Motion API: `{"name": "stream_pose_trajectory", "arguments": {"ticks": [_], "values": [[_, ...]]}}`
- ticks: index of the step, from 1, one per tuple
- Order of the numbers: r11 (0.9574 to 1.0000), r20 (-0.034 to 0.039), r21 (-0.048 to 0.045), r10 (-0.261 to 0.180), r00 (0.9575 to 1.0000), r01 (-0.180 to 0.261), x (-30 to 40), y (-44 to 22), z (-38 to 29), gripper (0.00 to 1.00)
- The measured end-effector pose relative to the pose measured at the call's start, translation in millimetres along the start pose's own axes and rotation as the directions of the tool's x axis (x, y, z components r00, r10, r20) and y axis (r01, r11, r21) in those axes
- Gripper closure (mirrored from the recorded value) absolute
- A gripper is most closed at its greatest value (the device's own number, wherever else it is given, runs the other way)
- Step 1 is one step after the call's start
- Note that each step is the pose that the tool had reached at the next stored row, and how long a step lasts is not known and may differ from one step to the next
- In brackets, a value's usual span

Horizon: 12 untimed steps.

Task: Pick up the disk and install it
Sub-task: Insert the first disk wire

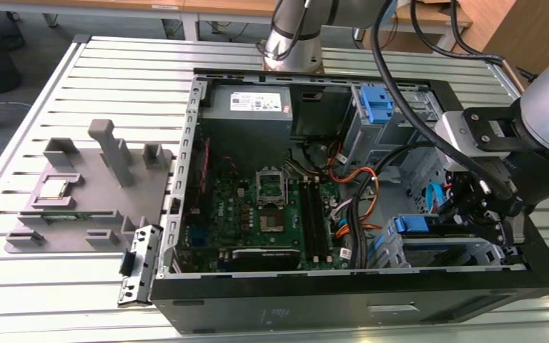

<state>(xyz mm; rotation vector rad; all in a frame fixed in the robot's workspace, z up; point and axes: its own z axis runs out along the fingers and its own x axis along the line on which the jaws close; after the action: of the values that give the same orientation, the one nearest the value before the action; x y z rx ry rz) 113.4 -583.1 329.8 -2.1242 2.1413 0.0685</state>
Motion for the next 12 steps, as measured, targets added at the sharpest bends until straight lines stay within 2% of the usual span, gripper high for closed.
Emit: {"name": "stream_pose_trajectory", "arguments": {"ticks": [3,4,9,12], "values": [[1.0,0.0004,0.0001,0.0,1.0,0.0,0.0,0.0,0.3,0.83],[1.0,0.0002,0.0001,0.0,1.0,0.0,0.0,0.0,0.2,0.76],[1.0,-0.0003,0.0,0.0,1.0,0.0,0.0,0.0,-0.4,0.76],[1.0,-0.0001,0.0,0.0,1.0,0.0,-0.6,-0.2,-4.5,0.76]]}}
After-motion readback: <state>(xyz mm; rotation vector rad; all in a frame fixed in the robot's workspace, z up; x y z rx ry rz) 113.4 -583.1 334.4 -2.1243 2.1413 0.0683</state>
